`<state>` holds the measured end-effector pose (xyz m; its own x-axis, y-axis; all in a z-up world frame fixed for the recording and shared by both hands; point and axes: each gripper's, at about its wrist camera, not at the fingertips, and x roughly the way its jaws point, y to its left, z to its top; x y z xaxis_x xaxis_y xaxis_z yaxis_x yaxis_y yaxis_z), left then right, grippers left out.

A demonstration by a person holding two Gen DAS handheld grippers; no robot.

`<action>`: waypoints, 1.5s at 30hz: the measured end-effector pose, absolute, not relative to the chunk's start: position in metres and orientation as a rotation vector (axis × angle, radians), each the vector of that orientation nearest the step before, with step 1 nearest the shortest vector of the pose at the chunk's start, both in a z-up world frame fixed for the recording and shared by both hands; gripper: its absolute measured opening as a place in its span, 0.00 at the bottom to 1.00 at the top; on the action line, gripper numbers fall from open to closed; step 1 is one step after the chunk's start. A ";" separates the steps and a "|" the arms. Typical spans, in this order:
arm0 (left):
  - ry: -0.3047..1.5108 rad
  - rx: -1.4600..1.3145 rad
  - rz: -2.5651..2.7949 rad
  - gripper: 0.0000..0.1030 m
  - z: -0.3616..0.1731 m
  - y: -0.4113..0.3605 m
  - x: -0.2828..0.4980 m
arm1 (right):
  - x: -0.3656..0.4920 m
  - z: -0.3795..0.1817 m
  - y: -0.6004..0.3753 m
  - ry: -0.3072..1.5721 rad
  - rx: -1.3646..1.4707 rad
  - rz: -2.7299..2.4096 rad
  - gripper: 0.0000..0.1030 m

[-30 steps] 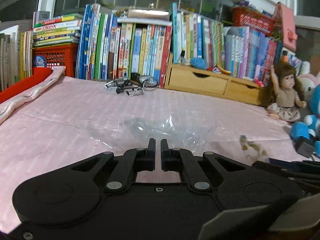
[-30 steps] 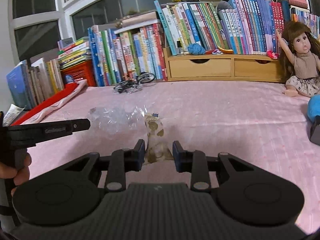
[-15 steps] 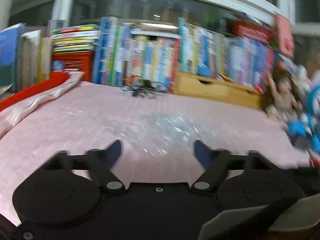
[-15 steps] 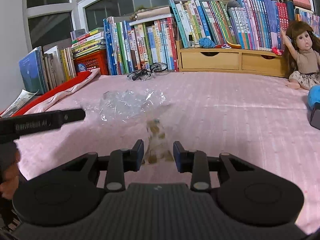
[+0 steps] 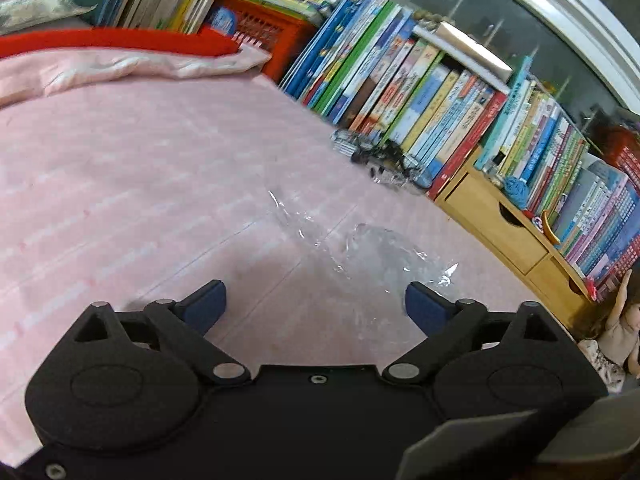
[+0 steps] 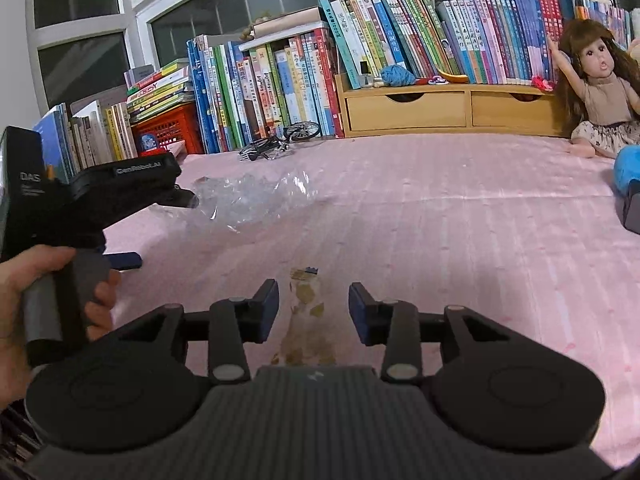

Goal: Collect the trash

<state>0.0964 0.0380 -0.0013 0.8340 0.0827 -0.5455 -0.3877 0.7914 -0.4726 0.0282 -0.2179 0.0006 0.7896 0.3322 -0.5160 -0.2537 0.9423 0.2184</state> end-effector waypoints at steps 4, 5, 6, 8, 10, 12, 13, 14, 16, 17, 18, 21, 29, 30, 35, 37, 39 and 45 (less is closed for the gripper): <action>0.534 -0.700 0.140 0.30 -0.009 0.044 0.101 | 0.031 -0.002 -0.221 0.583 0.157 0.317 0.55; 0.534 -0.715 0.130 0.27 -0.009 0.044 0.102 | 0.032 -0.003 -0.222 0.585 0.160 0.317 0.55; 0.530 -0.713 0.126 0.20 -0.009 0.045 0.101 | 0.032 -0.004 -0.221 0.585 0.161 0.317 0.55; 0.532 -0.701 0.112 0.14 -0.006 0.045 0.099 | 0.032 -0.005 -0.221 0.585 0.163 0.317 0.55; 0.532 -0.700 0.106 0.11 -0.002 0.047 0.095 | 0.031 -0.005 -0.221 0.584 0.163 0.320 0.55; 0.527 -0.685 0.103 0.10 0.002 0.049 0.089 | 0.030 -0.005 -0.220 0.581 0.160 0.321 0.55; 0.523 -0.676 0.099 0.10 0.004 0.050 0.085 | 0.029 -0.004 -0.220 0.578 0.159 0.321 0.55; 0.522 -0.669 0.095 0.10 0.007 0.051 0.080 | 0.029 -0.004 -0.220 0.578 0.159 0.322 0.55; 0.522 -0.658 0.083 0.09 0.013 0.054 0.069 | 0.027 -0.004 -0.220 0.577 0.161 0.324 0.55; 0.520 -0.651 0.075 0.09 0.016 0.055 0.061 | 0.027 -0.004 -0.220 0.576 0.160 0.324 0.55; 0.515 -0.643 0.068 0.09 0.020 0.055 0.054 | 0.027 -0.005 -0.220 0.577 0.159 0.322 0.55; 0.495 -0.611 0.059 0.09 0.030 0.057 0.030 | 0.028 -0.007 -0.219 0.581 0.158 0.313 0.56; 0.507 -0.488 0.051 0.22 0.040 0.063 -0.014 | 0.037 -0.011 -0.211 0.588 0.158 0.294 0.64; 0.505 -0.494 0.053 0.33 0.039 0.065 -0.017 | 0.038 -0.011 -0.209 0.588 0.152 0.299 0.64; 0.501 -0.540 0.097 0.75 0.031 0.074 -0.016 | 0.042 -0.010 -0.196 0.604 0.110 0.335 0.39; 0.501 -0.604 0.110 0.89 0.025 0.078 -0.012 | 0.043 -0.010 -0.191 0.608 0.104 0.349 0.28; 0.506 -0.673 0.107 0.91 0.019 0.082 -0.007 | 0.044 -0.010 -0.186 0.605 0.099 0.360 0.27; 0.541 -0.783 0.116 0.95 0.004 0.081 0.012 | 0.041 -0.011 -0.175 0.604 0.063 0.387 0.27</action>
